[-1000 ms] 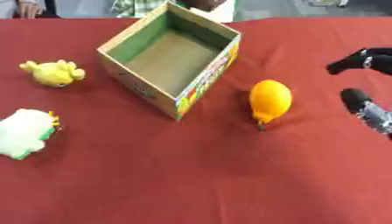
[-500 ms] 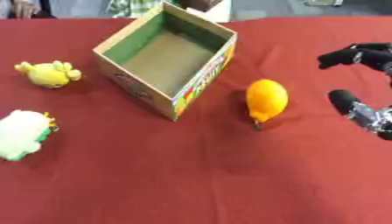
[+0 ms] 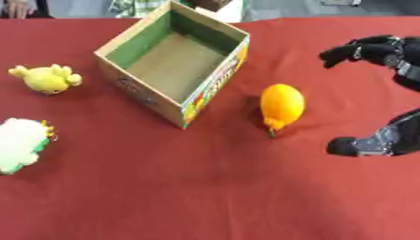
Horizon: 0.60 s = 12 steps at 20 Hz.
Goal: Pick up objects on the table and place them in the box.
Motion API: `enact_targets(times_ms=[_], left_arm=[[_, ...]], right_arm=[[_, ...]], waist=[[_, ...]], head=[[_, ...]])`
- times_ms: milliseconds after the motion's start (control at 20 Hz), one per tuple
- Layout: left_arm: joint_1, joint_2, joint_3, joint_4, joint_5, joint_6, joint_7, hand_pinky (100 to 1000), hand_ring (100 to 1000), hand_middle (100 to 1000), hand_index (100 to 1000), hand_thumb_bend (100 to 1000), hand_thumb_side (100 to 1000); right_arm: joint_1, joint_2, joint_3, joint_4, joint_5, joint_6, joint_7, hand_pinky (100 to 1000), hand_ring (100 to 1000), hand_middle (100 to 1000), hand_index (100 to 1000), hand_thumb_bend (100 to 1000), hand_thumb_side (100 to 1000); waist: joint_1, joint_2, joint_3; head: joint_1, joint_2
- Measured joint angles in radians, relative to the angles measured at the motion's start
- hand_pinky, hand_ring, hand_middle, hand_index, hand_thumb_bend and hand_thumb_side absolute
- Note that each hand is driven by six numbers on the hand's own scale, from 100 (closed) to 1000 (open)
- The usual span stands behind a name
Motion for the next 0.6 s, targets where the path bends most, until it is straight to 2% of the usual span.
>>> enact_targets(times_ms=[200,600], left_arm=[[0.0,0.0,0.0,0.0,0.004,0.0,-0.004,479,520,577,610,100,465],[0.0,0.0,-0.006,0.0,0.007,0.0,-0.007,478,520,577,609,100,464]], right_arm=[[-0.043,-0.023,0.034,0.068,0.0,0.011,0.012,857,876,775,997,792,612],[-0.137,-0.024,0.084,0.217,0.003,0.037,0.019,866,893,816,1000,776,586]], waist=[[-0.001,-0.002,0.004],[-0.002,-0.003,0.012]], head=[[-0.008,0.0],[-0.024,-0.002]])
